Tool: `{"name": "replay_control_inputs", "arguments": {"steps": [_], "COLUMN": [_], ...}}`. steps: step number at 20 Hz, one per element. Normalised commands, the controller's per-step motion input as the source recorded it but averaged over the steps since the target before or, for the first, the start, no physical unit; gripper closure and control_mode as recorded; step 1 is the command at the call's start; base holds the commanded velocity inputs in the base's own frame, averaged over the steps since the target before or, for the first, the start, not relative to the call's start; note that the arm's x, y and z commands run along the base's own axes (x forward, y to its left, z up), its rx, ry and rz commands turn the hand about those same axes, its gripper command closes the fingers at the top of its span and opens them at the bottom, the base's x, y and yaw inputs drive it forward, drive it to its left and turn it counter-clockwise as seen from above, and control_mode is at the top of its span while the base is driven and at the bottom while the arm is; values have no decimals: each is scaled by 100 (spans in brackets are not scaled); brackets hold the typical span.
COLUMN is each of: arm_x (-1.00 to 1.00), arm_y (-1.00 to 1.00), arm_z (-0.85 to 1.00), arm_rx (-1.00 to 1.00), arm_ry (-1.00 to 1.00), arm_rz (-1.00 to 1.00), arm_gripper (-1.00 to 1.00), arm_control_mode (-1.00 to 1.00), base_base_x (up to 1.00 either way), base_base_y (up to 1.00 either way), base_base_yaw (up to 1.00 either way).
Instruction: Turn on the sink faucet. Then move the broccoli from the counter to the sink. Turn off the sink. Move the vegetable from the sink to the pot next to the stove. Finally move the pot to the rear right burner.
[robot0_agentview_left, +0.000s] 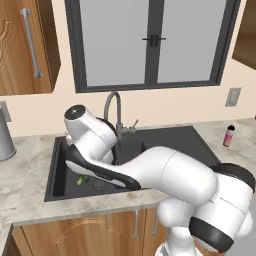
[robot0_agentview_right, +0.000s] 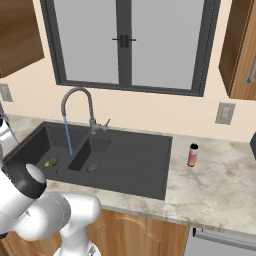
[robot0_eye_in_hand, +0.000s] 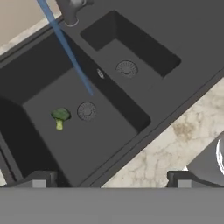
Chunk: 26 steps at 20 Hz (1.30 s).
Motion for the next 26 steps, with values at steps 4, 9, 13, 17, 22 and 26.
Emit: {"name": "replay_control_inputs", "arguments": {"steps": [4,9,13,17,22,26], "arm_x": [-48,-43,-38,-33,-24,-10], "arm_y": [-35,-44,-54,-58,-63,-67], "arm_z": [12,27,30,24,18,7], "arm_rx": [0,0,0,0,0,1], "arm_ry": [-1,-4,-7,-4,-3,-4], "arm_rz": [25,24,23,21,19,16], "arm_gripper": [-100,-100,-100,-100,-100,-100], "arm_control_mode": [-100,-100,-100,-100,-100,-100], "base_base_x": [0,0,0,0,0,0], "base_base_y": [0,0,0,0,0,0], "base_base_yaw": [0,0,0,0,0,0]}}
